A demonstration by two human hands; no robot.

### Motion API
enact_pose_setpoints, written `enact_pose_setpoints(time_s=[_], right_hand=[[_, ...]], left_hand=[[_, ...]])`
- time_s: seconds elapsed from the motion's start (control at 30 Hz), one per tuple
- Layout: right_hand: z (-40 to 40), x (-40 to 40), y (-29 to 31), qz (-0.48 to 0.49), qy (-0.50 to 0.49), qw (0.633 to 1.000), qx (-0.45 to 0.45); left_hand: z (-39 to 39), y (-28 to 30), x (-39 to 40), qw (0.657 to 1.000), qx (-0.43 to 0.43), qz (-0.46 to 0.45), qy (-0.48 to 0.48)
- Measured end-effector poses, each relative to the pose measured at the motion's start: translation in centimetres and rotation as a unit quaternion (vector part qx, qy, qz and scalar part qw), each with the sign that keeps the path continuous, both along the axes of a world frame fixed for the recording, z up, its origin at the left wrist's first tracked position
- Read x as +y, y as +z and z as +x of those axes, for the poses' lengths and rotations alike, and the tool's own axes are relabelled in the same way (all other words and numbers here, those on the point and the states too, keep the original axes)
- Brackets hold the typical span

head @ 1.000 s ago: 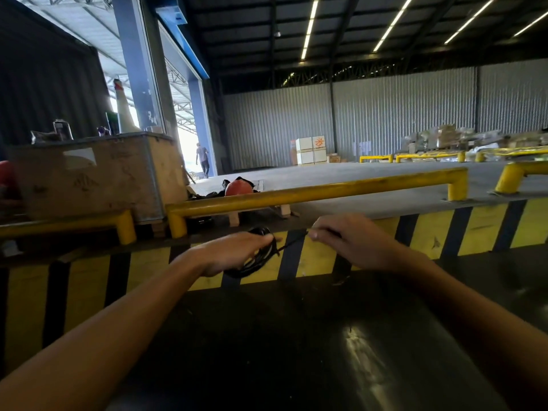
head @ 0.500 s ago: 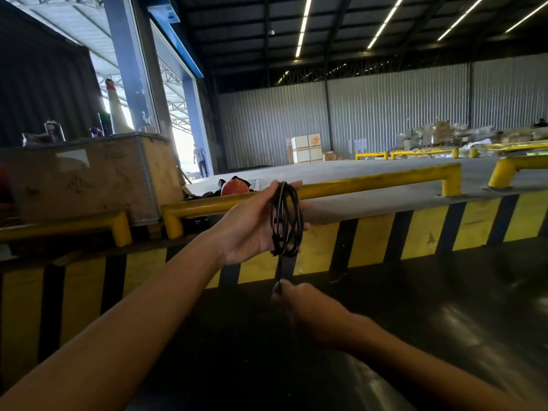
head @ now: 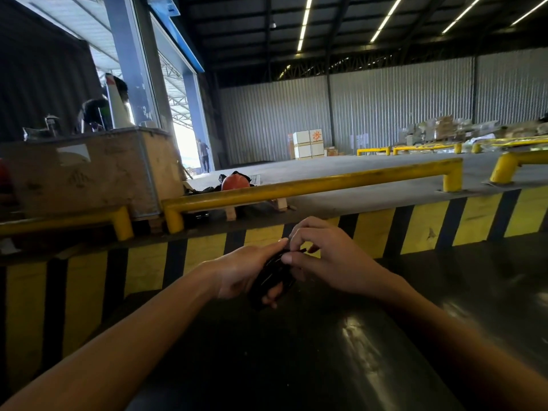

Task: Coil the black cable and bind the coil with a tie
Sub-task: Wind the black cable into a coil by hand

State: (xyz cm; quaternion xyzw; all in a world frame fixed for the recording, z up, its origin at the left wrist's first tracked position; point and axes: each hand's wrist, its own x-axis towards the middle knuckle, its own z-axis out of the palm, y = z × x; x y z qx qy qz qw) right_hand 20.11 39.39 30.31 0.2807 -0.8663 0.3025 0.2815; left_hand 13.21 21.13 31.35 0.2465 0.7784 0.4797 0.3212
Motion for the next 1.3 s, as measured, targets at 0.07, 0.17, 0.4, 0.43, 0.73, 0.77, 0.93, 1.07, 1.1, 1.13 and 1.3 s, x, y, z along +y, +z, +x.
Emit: enact_pose_setpoints(time_s=[0.07,0.17,0.4,0.43,0.73,0.77,0.93,1.07,1.1,1.13,1.3], right_hand=[[-0.3,-0.1,-1.1,-0.058,0.029,0.996,-0.058],[-0.6,-0.2,-2.7,-0.127,0.048,0.985,-0.107],[-1.1,-1.7,-6.5,-0.333,0.054,0.928,-0.161],[-1.2,-2.1,-7.0,-0.35,0.042,0.922,-0.157],[-1.5,-5.0,-14.1,-0.486,-0.004,0.849,-0.21],[-1.4,-5.2,-15.2,-0.483,-0.004,0.845,-0.229],[-0.4,-5.6,-22.1,-0.425,-0.015,0.834,-0.351],[1.4,-4.9,-29.8,-0.235,-0.128,0.86,-0.435],[2.1,-4.4,-31.7,-0.148,-0.15,0.86,-0.464],[2.9,-4.0,-33.5,-0.069,-0.167,0.85,-0.495],[7.7,-3.8,-39.1,0.067,-0.217,0.788,-0.572]], left_hand=[[0.3,-0.3,0.3,0.999,0.04,-0.006,0.013],[0.9,-0.7,0.4,0.999,0.039,-0.004,0.03],[1.8,-2.6,0.8,0.989,0.061,0.037,0.127],[1.7,-3.1,0.8,0.985,0.1,0.043,0.133],[1.7,-9.6,-0.4,0.949,0.259,-0.047,0.172],[1.9,-10.6,-0.9,0.953,0.246,-0.058,0.168],[2.7,-17.1,-3.6,0.965,0.182,-0.095,0.162],[3.6,-23.4,-6.3,0.964,0.137,-0.143,0.177],[4.0,-24.9,-7.1,0.964,0.123,-0.158,0.175],[4.4,-26.2,-7.8,0.964,0.109,-0.169,0.172],[6.7,-30.6,-10.7,0.962,0.054,-0.215,0.161]])
